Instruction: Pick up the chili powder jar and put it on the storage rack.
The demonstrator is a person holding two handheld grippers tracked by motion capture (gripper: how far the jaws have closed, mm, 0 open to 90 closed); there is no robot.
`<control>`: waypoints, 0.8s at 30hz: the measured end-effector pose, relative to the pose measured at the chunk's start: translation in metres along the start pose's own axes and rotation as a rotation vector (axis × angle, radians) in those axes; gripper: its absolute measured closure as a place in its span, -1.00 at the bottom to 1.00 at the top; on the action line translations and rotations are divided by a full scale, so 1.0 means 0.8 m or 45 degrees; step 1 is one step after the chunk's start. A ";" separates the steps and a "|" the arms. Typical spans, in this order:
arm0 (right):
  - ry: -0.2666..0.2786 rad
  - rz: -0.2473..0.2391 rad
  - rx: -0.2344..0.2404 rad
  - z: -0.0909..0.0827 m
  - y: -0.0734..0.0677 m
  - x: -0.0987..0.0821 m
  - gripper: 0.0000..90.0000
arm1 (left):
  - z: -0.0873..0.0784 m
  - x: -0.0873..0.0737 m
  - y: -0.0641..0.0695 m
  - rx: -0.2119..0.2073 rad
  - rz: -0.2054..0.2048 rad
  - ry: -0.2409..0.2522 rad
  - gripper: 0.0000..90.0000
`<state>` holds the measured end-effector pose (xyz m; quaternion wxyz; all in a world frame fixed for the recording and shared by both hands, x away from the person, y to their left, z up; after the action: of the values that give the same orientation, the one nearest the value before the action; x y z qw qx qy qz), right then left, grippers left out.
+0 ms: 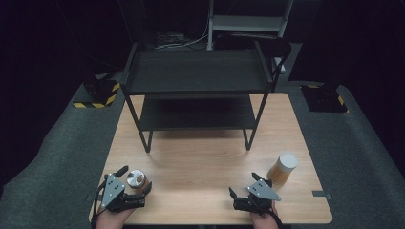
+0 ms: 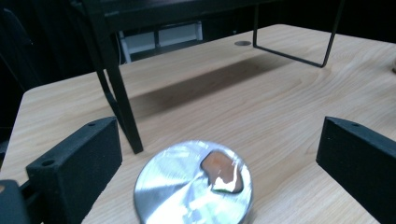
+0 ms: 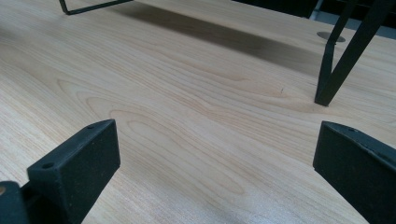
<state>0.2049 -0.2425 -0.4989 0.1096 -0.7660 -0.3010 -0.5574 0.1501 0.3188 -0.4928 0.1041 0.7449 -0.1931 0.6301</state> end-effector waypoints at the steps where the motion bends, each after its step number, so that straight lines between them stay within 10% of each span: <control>1: 0.000 -0.001 -0.001 0.000 0.000 0.000 -1.00 | 0.000 -0.001 -0.001 0.002 -0.002 -0.002 -0.99; 24: -0.010 -0.006 0.007 0.000 0.001 0.001 -1.00 | 0.005 -0.037 -0.020 -0.039 -0.058 0.004 -0.63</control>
<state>0.2060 -0.2428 -0.4978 0.1092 -0.7672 -0.3048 -0.5537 0.1567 0.3365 -0.5207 0.1300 0.7463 -0.1856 0.6258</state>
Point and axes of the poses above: each handheld gripper's, and its own axes: z roughly forward along the jaws, x roughly out of its top, y roughly to its right, the point moved 1 cm from there along z, roughly forward along the jaws, and after that the axes turned 2 degrees about x, right-handed, at the moved point
